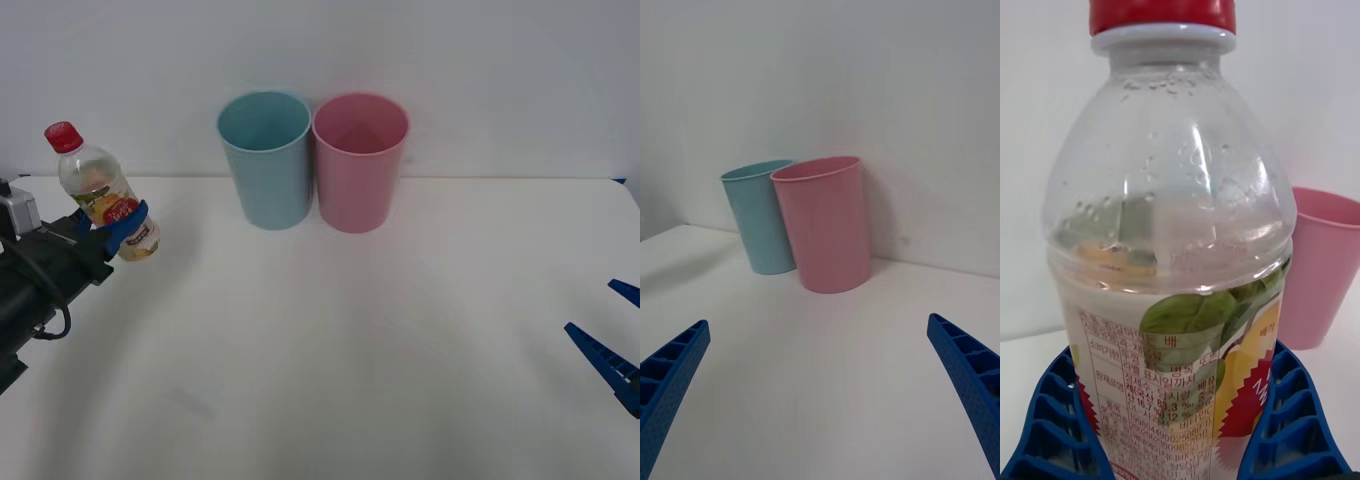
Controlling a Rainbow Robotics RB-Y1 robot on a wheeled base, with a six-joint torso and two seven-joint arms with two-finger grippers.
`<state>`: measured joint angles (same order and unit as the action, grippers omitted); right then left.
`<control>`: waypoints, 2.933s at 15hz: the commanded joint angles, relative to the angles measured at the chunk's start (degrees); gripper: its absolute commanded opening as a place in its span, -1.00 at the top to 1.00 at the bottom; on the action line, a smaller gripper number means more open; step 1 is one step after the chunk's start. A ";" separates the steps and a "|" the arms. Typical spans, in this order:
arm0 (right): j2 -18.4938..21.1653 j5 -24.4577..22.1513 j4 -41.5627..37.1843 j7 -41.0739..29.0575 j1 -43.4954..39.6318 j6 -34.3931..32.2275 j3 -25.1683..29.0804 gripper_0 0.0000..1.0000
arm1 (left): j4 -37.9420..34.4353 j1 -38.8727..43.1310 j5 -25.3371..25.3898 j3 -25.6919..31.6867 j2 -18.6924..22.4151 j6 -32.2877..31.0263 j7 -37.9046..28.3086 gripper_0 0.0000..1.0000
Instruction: Grasp the object on the table and drop it into the matching bin: aluminum can to the light blue bin, PET bottle to the pink bin.
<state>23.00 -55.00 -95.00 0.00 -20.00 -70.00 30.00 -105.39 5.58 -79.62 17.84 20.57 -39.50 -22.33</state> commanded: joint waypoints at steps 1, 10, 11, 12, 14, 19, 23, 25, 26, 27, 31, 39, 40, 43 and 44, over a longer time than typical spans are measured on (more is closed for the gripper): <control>0.00 0.00 0.00 0.00 0.00 0.00 0.00 -1.00 | -6.32 3.91 4.56 0.09 0.00 2.15 -1.31 1.00; 0.00 0.00 0.00 0.00 0.00 0.00 0.00 -1.00 | -10.80 -4.62 3.68 -5.80 -1.59 7.07 -8.08 1.00; 0.00 0.00 0.00 0.00 0.00 0.00 0.00 -1.00 | -10.71 -6.73 0.52 -6.59 -3.17 7.16 -9.83 1.00; 0.00 0.00 0.00 0.00 0.00 0.00 0.00 -1.00 | -10.01 -8.84 -3.18 -7.65 -5.01 7.07 -11.59 1.00; 0.00 0.00 0.00 0.00 0.00 0.00 0.00 -1.00 | -5.88 -14.11 -7.31 -9.93 -8.00 7.07 -11.68 1.00; 0.00 0.00 0.00 0.00 0.00 0.00 0.00 -1.00 | 7.13 -28.79 -17.50 -12.66 -13.10 7.07 -11.42 1.00; 0.00 0.00 0.00 0.00 0.00 0.00 0.00 -1.00 | 21.19 -42.15 -26.20 -13.71 -14.24 7.07 -11.94 1.00; 0.00 0.00 0.00 0.00 0.00 0.00 0.00 -1.00 | 27.34 -47.60 -29.98 -12.92 -15.56 6.99 -12.47 1.00; 0.00 0.00 0.00 0.00 0.00 0.00 0.00 -1.00 | 31.39 -51.02 -31.30 -12.48 -16.26 7.07 -12.65 1.00; 0.00 0.00 0.00 0.00 0.00 0.00 0.00 -1.00 | 35.34 -54.10 -32.44 -12.39 -16.44 6.99 -12.82 1.00; 0.00 0.00 0.00 0.00 0.00 0.00 0.00 -1.00 | 50.02 -65.00 -33.15 -12.48 -16.70 8.13 -13.17 1.00; 0.00 0.00 0.00 0.00 0.00 0.00 0.00 -1.00 | 52.57 -66.67 -33.23 -16.26 -17.76 10.06 -13.44 1.00; 0.00 0.00 0.00 0.00 0.00 0.00 0.00 -1.00 | 52.48 -66.76 -33.23 -16.53 -17.85 10.15 -13.53 1.00; 0.00 0.00 0.00 0.00 0.00 0.00 0.00 -1.00 | 52.48 -66.76 -33.23 -16.96 -17.76 10.41 -13.35 0.97; 0.00 0.00 0.00 0.00 0.00 0.00 0.00 -1.00 | 52.48 -66.76 -33.23 -17.05 -17.76 10.50 -13.26 0.78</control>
<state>23.00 -55.00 -95.00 0.00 -20.00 -70.00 30.00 -52.88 -61.17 -112.84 0.86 2.80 -29.09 -35.68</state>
